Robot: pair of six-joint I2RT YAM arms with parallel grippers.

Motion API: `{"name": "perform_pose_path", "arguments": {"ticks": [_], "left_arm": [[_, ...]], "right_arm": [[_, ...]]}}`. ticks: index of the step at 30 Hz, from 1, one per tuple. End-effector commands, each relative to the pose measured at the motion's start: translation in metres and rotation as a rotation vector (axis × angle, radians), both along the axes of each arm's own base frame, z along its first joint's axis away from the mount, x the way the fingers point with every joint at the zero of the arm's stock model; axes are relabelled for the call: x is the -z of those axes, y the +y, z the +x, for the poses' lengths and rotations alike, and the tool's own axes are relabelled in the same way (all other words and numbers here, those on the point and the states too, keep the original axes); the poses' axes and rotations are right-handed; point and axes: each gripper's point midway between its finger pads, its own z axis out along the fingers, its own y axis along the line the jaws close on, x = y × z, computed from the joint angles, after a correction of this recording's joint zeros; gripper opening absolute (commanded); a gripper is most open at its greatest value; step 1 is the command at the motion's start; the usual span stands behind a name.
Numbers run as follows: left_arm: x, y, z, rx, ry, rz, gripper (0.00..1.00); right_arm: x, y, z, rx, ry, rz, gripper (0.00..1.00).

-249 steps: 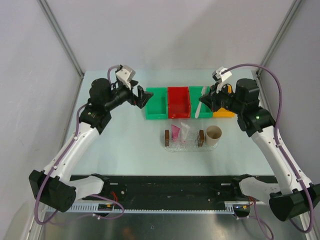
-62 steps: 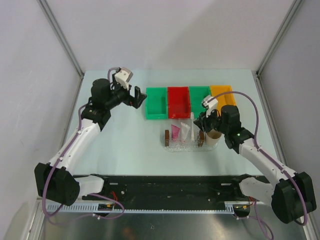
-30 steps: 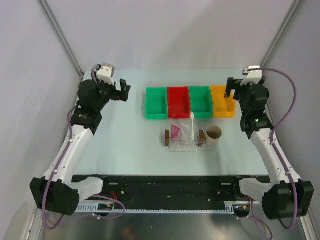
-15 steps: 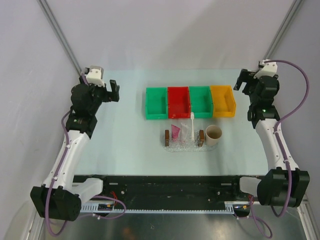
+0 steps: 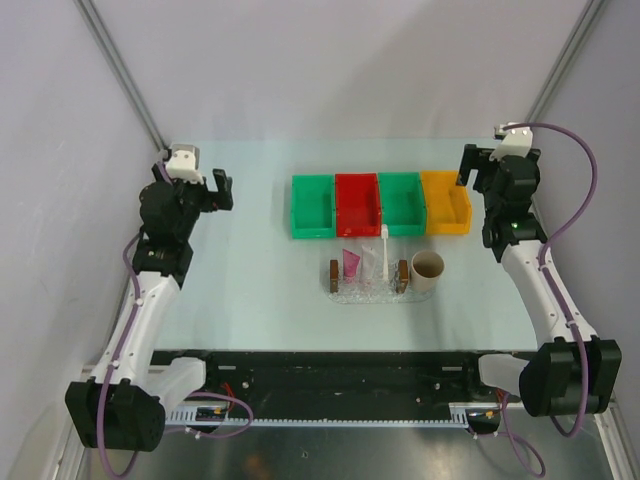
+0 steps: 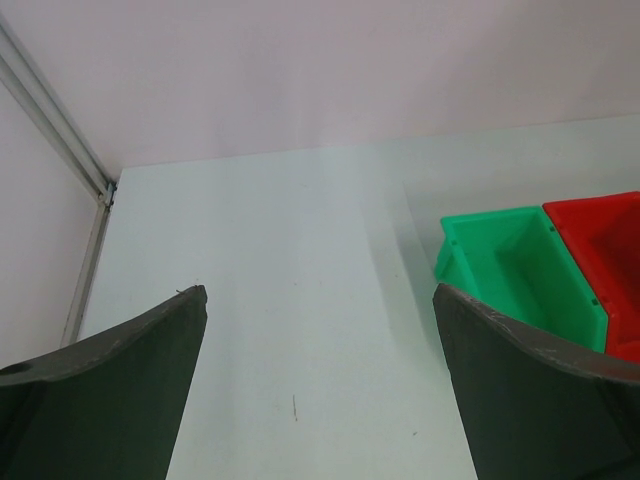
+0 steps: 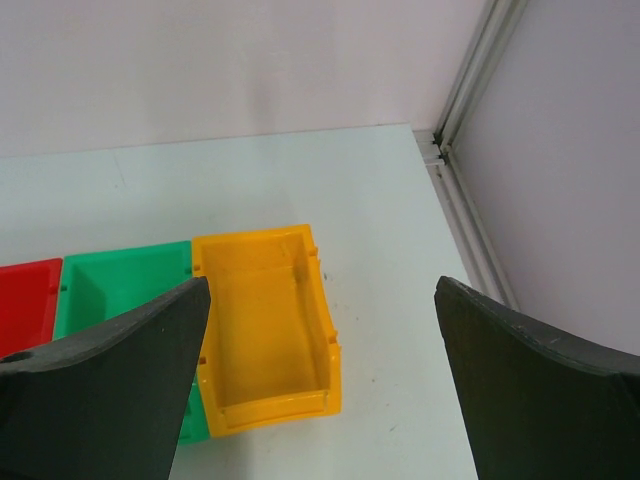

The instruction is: Prepare toiletry sets of a toothbrush and toothpaste on the tray

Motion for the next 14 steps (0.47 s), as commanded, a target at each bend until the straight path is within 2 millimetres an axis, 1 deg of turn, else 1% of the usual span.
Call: {"name": "perform_pose_path", "arguments": {"ticks": [1, 5, 6, 9, 14], "left_arm": [[-0.0245, -0.0026, 0.0, 0.011, -0.091, -0.061, 1.0], [-0.0243, 0.001, 0.0, -0.009, -0.092, -0.065, 1.0], [-0.0205, 0.0018, 0.0001, -0.014, -0.084, -0.064, 1.0], [-0.0182, 0.0019, 0.0009, -0.016, -0.081, -0.067, 1.0], [-0.0186, 0.002, 0.001, -0.016, -0.082, -0.072, 1.0]], "right_arm": [[-0.0228, -0.0058, -0.0027, 0.025, -0.07, -0.029, 1.0], [-0.0209, -0.005, -0.002, 0.018, -0.063, -0.037, 1.0], [-0.0191, -0.0052, -0.0011, 0.019, -0.058, -0.037, 1.0], [-0.017, -0.0038, -0.0008, 0.008, -0.051, -0.038, 1.0], [-0.0168, -0.0012, -0.0009, -0.007, -0.048, -0.037, 1.0]]}}
